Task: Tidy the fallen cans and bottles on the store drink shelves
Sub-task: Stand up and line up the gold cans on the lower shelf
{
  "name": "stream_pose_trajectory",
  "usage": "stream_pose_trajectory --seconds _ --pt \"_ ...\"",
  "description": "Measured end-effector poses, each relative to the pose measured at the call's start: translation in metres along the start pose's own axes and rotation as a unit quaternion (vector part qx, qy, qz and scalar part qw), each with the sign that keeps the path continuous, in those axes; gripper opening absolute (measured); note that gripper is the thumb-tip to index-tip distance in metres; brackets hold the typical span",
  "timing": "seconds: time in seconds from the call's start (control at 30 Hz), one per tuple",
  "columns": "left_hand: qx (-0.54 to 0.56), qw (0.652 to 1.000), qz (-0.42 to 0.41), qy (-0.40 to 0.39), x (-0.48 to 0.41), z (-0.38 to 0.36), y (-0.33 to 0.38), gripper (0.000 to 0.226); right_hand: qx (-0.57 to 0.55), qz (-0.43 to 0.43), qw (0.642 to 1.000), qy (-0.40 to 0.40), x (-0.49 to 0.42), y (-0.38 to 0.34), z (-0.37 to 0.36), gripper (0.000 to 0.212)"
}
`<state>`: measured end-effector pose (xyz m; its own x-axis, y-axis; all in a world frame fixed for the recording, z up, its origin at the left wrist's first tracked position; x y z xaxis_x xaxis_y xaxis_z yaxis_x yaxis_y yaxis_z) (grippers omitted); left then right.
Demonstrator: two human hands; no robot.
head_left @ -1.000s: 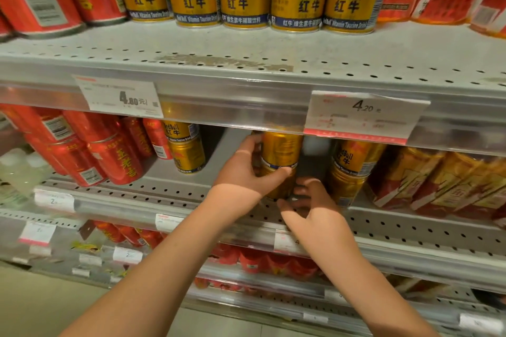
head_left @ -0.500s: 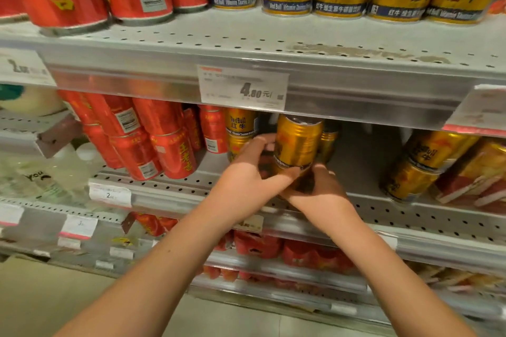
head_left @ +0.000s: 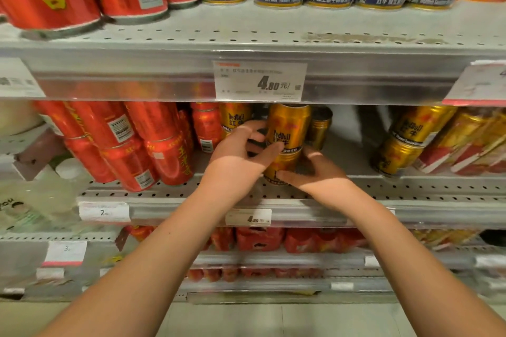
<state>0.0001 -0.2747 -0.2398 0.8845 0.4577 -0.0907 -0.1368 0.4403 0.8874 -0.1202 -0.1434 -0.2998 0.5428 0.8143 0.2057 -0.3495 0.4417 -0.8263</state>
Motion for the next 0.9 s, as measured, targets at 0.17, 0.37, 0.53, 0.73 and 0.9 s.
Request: stream_pose_trajectory --seconds 0.17,0.37,0.53,0.73,0.9 --pt "0.036 0.998 -0.017 0.056 0.01 0.008 -0.005 0.022 0.015 0.003 1.0 0.019 -0.007 -0.002 0.001 0.07" --pt "-0.25 0.968 0.028 0.004 0.047 0.017 -0.037 0.014 -0.032 0.008 0.998 0.052 -0.023 0.0 -0.004 0.061" --pt "-0.272 0.961 0.041 0.01 0.055 0.029 -0.054 0.022 -0.047 0.02 0.997 0.052 -0.028 -0.001 -0.008 0.064" --pt "-0.254 0.966 0.04 0.015 0.051 0.031 -0.058 0.016 -0.029 0.022 0.997 0.061 -0.021 -0.008 -0.011 0.057" --pt "-0.253 0.967 0.033 -0.001 0.054 0.03 -0.056 0.018 -0.002 0.013 0.995 0.103 -0.02 -0.013 -0.009 0.052"
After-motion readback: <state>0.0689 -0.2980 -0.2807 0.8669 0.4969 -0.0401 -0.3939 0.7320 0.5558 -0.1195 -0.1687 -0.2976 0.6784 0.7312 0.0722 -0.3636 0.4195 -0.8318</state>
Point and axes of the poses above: each hand's wrist, its own x-axis away from the middle knuckle, its own z-axis out of the back of the hand, y = z × x, the point moved 7 cm from there along -x, towards the middle knuckle, and after that the axes turned 10 degrees about -y, right-handed, at the moved point
